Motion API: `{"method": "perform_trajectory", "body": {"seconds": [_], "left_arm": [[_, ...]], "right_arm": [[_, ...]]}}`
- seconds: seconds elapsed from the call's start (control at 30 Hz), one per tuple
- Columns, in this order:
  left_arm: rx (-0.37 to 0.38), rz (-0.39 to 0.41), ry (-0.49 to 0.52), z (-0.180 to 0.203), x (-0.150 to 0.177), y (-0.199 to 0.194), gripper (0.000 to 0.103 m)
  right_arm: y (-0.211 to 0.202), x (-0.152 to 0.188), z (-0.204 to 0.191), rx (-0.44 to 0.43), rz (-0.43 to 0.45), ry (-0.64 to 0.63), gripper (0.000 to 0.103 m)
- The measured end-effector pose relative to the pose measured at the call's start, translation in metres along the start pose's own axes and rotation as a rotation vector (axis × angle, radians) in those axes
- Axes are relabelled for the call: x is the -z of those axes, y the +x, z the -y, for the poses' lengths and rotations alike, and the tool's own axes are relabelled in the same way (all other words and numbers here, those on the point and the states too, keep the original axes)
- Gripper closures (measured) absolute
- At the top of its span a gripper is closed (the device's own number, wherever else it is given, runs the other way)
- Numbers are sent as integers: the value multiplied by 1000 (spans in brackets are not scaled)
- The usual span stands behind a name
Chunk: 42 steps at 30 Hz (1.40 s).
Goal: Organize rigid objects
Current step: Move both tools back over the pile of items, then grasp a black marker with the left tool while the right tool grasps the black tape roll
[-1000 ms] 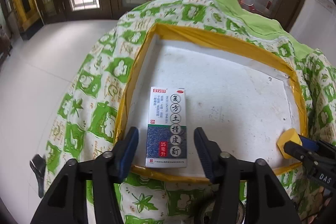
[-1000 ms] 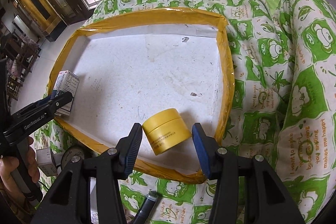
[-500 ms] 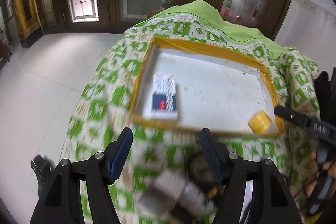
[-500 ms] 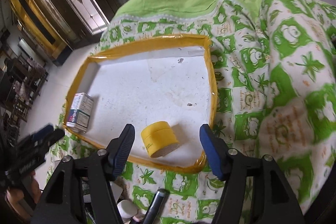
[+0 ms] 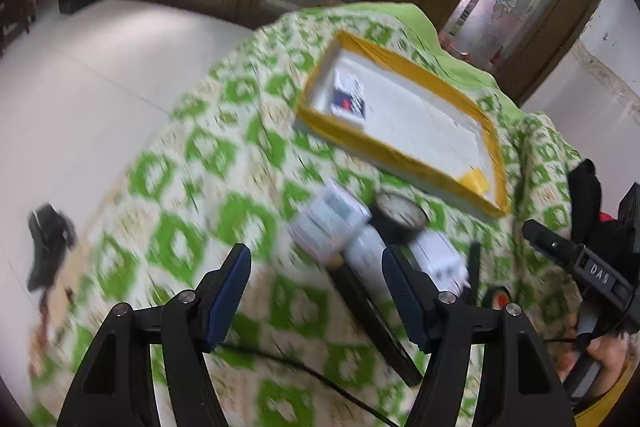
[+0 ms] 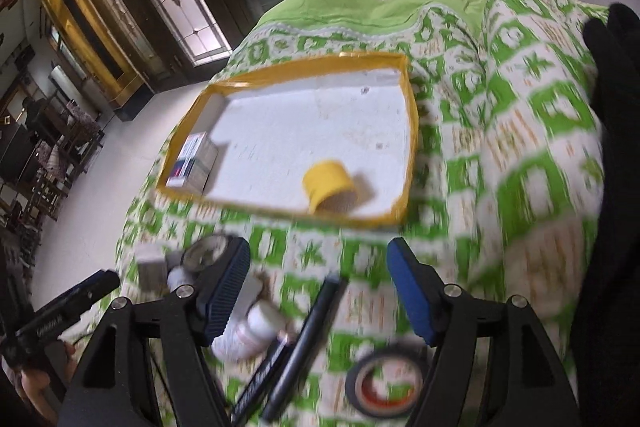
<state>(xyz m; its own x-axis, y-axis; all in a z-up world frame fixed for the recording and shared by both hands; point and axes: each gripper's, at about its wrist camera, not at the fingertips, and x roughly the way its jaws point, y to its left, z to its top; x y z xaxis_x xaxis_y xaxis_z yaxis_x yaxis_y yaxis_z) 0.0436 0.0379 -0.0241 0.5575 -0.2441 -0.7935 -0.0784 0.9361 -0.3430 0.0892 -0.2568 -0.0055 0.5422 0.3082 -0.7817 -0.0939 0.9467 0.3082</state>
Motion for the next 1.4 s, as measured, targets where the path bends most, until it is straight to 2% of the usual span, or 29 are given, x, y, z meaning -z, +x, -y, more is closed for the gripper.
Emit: {"method": "perform_trajectory", "body": {"seconds": [0.1, 0.27, 0.5, 0.63, 0.87, 1.07, 1.13, 1.2, 1.4], "left_arm": [[23, -36, 24, 13, 13, 5, 32], [-21, -72, 135, 40, 30, 15, 32], [-19, -147, 159, 47, 39, 31, 32], [-26, -202, 139, 44, 40, 43, 32], [-50, -237, 159, 52, 43, 58, 32], [-139, -271, 216, 63, 46, 72, 33], [-177, -258, 247, 70, 49, 75, 44], [-172, -240, 244, 73, 49, 74, 70], [-56, -185, 156, 58, 43, 58, 86]], "right_arm": [[-11, 16, -1, -12, -5, 3, 33], [-25, 35, -1, -29, -9, 10, 33], [-25, 41, 8, -18, -27, 45, 33], [-18, 44, 5, 39, -54, 19, 33], [-6, 48, 10, 141, -102, 11, 33], [4, 50, 13, 229, -145, -9, 33], [9, 52, 12, 254, -161, -23, 33], [14, 53, 10, 276, -180, -41, 33], [30, 57, 6, 334, -243, -100, 32]]}}
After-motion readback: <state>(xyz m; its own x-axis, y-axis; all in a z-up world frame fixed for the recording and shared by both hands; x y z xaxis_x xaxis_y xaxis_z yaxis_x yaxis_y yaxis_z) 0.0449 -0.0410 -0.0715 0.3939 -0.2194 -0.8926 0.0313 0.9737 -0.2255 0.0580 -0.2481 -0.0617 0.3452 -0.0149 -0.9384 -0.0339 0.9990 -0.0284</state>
